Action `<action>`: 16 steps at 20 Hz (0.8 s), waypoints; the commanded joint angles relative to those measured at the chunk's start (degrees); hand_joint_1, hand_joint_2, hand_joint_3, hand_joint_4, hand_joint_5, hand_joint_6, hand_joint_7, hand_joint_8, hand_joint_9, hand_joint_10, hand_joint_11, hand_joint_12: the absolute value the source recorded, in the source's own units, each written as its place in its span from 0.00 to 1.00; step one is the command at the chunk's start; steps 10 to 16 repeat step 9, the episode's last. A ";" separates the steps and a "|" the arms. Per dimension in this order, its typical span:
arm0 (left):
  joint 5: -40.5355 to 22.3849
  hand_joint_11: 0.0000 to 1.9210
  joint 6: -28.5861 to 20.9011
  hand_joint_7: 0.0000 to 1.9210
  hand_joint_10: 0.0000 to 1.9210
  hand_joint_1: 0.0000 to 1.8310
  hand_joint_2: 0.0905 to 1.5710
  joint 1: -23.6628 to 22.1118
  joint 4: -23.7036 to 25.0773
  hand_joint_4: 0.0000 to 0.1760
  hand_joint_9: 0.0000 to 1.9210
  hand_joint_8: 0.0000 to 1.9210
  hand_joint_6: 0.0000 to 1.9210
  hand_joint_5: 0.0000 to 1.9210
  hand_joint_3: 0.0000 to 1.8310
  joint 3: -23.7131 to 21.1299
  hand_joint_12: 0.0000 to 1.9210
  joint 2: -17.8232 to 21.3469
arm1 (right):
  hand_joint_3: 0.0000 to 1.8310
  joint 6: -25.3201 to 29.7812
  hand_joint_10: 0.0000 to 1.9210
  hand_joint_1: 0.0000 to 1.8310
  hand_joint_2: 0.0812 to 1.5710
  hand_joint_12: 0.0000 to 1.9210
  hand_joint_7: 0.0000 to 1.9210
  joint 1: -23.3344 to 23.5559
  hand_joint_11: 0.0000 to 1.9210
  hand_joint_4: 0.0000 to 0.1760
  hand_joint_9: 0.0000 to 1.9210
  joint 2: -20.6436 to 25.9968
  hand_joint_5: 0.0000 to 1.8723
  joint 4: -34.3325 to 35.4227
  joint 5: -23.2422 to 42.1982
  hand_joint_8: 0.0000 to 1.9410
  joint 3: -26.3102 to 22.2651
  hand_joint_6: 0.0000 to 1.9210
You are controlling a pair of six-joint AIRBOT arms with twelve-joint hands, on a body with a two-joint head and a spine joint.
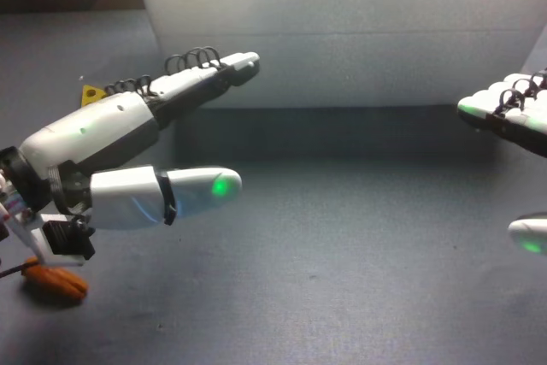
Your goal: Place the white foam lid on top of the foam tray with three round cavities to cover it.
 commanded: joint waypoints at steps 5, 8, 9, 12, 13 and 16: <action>-6.64 0.00 -0.99 0.00 0.00 0.15 0.79 -1.19 -0.56 0.00 0.00 0.00 0.00 0.00 0.01 0.32 0.00 -0.88 | 0.00 0.82 0.00 0.16 0.75 0.23 0.00 0.73 0.00 0.00 0.00 0.18 0.00 0.49 6.81 0.00 0.18 0.00; -6.52 0.00 -1.25 0.00 0.00 0.15 0.80 -1.06 -0.65 0.00 0.00 0.00 0.00 0.00 0.01 0.43 0.00 -1.03 | 0.00 1.02 0.00 0.14 0.75 0.46 0.00 0.72 0.00 0.00 0.00 0.07 0.00 0.53 6.84 0.00 0.14 0.00; -6.68 0.01 -1.30 0.00 0.00 0.15 0.80 -1.05 -0.66 0.04 0.00 0.00 0.00 0.00 0.01 0.42 0.00 -1.02 | 0.00 1.02 0.00 0.15 0.75 0.45 0.00 0.72 0.00 0.00 0.00 0.00 0.00 0.64 7.09 0.00 0.08 0.00; -6.68 0.01 -1.30 0.00 0.00 0.15 0.80 -1.05 -0.66 0.04 0.00 0.00 0.00 0.00 0.01 0.42 0.00 -1.02 | 0.00 1.02 0.00 0.15 0.75 0.45 0.00 0.72 0.00 0.00 0.00 0.00 0.00 0.64 7.09 0.00 0.08 0.00; -6.68 0.01 -1.30 0.00 0.00 0.15 0.80 -1.05 -0.66 0.04 0.00 0.00 0.00 0.00 0.01 0.42 0.00 -1.02 | 0.00 1.02 0.00 0.15 0.75 0.45 0.00 0.72 0.00 0.00 0.00 0.00 0.00 0.64 7.09 0.00 0.08 0.00; -6.68 0.01 -1.30 0.00 0.00 0.15 0.80 -1.05 -0.66 0.04 0.00 0.00 0.00 0.00 0.01 0.42 0.00 -1.02 | 0.00 1.02 0.00 0.15 0.75 0.45 0.00 0.72 0.00 0.00 0.00 0.00 0.00 0.64 7.09 0.00 0.08 0.00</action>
